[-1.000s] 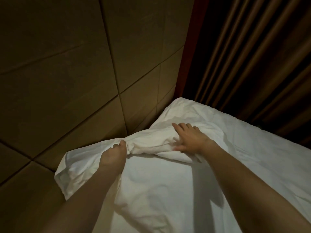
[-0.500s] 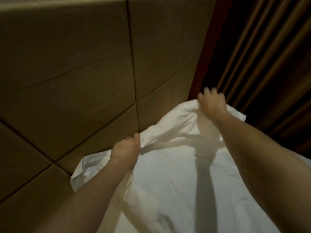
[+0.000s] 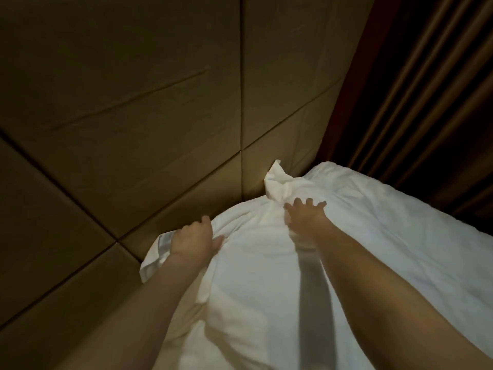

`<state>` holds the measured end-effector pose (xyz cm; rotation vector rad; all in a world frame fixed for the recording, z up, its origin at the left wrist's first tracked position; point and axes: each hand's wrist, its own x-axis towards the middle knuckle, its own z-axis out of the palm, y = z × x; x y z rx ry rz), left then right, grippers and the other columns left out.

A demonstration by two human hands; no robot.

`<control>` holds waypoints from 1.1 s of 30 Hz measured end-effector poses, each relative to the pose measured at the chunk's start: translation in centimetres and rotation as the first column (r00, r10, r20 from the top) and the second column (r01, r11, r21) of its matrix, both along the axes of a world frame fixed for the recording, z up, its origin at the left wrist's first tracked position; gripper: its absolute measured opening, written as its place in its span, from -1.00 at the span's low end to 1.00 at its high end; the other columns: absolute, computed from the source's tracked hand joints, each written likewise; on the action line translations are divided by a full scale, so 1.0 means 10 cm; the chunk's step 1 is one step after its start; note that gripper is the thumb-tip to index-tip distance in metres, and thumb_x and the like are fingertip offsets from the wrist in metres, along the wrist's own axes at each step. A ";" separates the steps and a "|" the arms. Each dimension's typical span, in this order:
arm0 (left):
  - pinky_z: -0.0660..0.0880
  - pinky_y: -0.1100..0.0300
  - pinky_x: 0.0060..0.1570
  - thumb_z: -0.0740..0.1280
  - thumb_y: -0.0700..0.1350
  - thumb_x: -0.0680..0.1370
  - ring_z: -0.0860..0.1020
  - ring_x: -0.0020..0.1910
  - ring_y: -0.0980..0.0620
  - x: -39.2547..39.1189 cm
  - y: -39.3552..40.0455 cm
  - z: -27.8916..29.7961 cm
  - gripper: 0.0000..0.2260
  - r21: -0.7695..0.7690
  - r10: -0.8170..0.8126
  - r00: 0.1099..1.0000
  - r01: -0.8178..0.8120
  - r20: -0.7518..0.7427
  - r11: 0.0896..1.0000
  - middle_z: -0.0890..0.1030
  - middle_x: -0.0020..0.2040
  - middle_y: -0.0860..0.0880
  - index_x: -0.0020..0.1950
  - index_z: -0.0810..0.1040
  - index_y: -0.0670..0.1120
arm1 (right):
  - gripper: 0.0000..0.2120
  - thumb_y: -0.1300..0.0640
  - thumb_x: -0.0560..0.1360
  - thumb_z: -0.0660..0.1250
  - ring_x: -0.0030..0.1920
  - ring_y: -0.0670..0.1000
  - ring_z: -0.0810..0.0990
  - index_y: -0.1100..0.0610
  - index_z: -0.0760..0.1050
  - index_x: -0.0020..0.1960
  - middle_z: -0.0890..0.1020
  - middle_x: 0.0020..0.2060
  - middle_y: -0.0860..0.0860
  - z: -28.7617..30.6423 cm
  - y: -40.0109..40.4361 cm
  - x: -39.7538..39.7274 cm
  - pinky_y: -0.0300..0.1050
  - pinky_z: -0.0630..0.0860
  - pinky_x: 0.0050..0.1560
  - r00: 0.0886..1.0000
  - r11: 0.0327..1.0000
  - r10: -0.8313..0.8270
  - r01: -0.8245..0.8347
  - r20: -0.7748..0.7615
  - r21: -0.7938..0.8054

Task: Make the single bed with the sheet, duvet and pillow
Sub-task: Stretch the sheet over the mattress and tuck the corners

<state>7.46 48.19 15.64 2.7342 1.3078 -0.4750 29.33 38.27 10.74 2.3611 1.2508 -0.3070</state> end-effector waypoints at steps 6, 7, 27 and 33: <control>0.35 0.07 0.18 0.11 -0.07 0.63 0.42 0.24 -0.09 0.00 -0.08 -0.01 -0.72 0.201 -0.126 0.984 0.150 -0.127 0.968 0.44 0.27 -0.11 0.32 0.35 -0.11 | -0.52 0.02 0.60 0.08 0.36 0.19 0.26 0.06 0.09 0.49 0.27 0.37 0.12 0.17 -0.07 -0.19 0.30 0.17 0.33 0.996 0.994 0.067 -0.061 -0.061 0.095; 0.34 0.07 0.18 0.13 -0.13 0.61 0.40 0.23 -0.09 0.08 -0.16 0.03 -0.72 0.225 -0.185 0.976 0.207 -0.114 0.952 0.43 0.26 -0.12 0.32 0.34 -0.12 | -0.53 0.02 0.60 0.08 0.36 0.18 0.26 0.06 0.11 0.48 0.28 0.37 0.11 0.20 -0.13 -0.23 0.29 0.18 0.33 0.996 0.988 0.075 -0.066 -0.057 0.137; 0.31 0.11 0.21 0.14 -0.20 0.58 0.40 0.25 -0.05 0.75 -4.18 0.08 -0.73 0.083 -0.885 0.456 0.889 -0.094 0.449 0.46 0.24 -0.07 0.27 0.39 -0.11 | -0.56 0.19 0.56 0.20 0.33 0.19 0.29 0.20 0.22 0.40 0.30 0.35 0.18 0.35 -4.94 -1.11 0.05 0.30 0.25 0.751 0.733 -0.657 0.656 -0.063 0.179; 0.33 0.12 0.20 0.16 -0.17 0.59 0.40 0.25 -0.06 0.56 -5.86 0.21 -0.73 0.118 -0.953 0.277 0.957 -0.121 0.264 0.46 0.25 -0.08 0.29 0.39 -0.12 | -0.56 0.14 0.58 0.17 0.34 0.19 0.28 0.22 0.20 0.41 0.27 0.37 0.19 0.50 -6.71 -1.80 0.03 0.31 0.25 0.644 0.622 -0.765 0.749 -0.030 0.228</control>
